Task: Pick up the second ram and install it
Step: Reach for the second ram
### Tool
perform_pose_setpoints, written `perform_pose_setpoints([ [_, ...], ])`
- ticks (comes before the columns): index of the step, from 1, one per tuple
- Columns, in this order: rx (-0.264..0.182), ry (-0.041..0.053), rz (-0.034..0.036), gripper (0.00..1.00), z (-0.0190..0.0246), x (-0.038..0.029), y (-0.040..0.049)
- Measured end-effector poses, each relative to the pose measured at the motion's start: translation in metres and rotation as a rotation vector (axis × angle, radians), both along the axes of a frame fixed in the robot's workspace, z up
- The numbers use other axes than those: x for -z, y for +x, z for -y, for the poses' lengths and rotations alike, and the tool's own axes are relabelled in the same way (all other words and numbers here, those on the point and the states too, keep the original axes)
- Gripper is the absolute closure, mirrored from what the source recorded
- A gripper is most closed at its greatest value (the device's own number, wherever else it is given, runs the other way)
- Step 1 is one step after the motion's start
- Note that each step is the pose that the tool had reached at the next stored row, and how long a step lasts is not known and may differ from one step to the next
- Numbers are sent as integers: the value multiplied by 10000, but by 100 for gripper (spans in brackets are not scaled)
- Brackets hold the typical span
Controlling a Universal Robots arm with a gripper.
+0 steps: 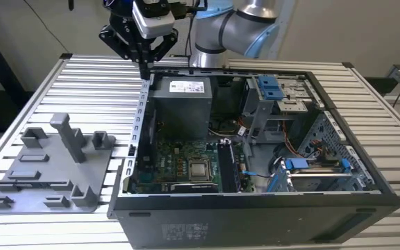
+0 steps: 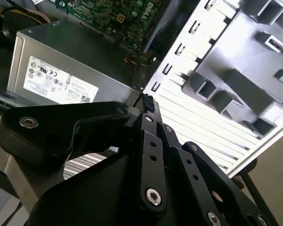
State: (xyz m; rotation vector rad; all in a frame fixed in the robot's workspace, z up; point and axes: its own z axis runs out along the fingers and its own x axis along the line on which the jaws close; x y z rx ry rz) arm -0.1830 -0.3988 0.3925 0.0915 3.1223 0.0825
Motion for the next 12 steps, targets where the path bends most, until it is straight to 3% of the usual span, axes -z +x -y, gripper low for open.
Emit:
perform_pose_setpoints([
  [12,-352,26,1,89,0,18,-244],
])
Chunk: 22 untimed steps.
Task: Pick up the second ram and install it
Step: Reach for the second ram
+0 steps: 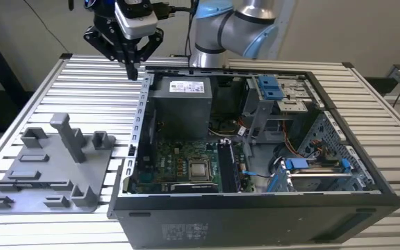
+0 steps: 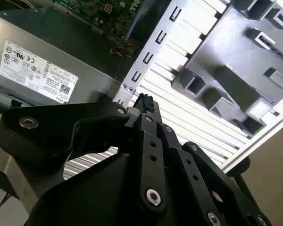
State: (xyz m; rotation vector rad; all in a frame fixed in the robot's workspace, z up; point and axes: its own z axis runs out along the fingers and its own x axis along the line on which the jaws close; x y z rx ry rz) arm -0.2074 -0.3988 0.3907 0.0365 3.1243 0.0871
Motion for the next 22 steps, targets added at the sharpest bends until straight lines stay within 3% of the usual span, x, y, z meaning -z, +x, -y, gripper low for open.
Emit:
perform_pose_setpoints([
  [22,-364,0,0,89,0,12,-601],
])
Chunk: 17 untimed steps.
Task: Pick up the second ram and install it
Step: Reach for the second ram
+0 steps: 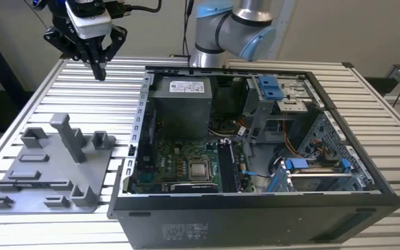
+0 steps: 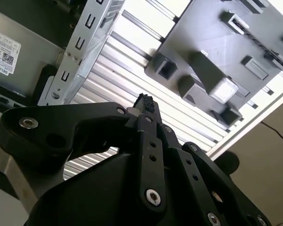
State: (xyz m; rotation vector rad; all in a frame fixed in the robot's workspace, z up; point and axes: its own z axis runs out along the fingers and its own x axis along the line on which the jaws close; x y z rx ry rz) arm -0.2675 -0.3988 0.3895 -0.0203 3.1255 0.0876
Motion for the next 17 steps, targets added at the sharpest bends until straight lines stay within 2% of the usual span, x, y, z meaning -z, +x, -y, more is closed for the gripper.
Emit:
perform_pose_setpoints([
  [17,-304,0,0,89,0,15,-436],
])
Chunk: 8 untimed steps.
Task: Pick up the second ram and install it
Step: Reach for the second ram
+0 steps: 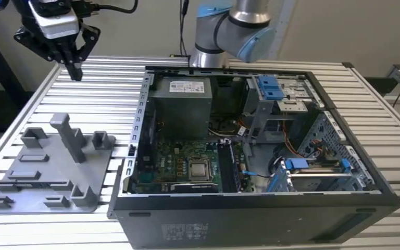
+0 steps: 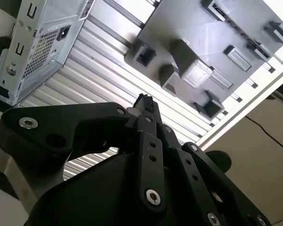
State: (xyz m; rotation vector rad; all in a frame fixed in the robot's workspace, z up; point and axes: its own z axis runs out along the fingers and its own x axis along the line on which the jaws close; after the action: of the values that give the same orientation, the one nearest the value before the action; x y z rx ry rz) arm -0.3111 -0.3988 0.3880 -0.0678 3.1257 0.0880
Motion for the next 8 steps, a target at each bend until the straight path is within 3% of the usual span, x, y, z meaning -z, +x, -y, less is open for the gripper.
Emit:
perform_pose_setpoints([
  [8,-71,0,-8,89,0,5,-196],
])
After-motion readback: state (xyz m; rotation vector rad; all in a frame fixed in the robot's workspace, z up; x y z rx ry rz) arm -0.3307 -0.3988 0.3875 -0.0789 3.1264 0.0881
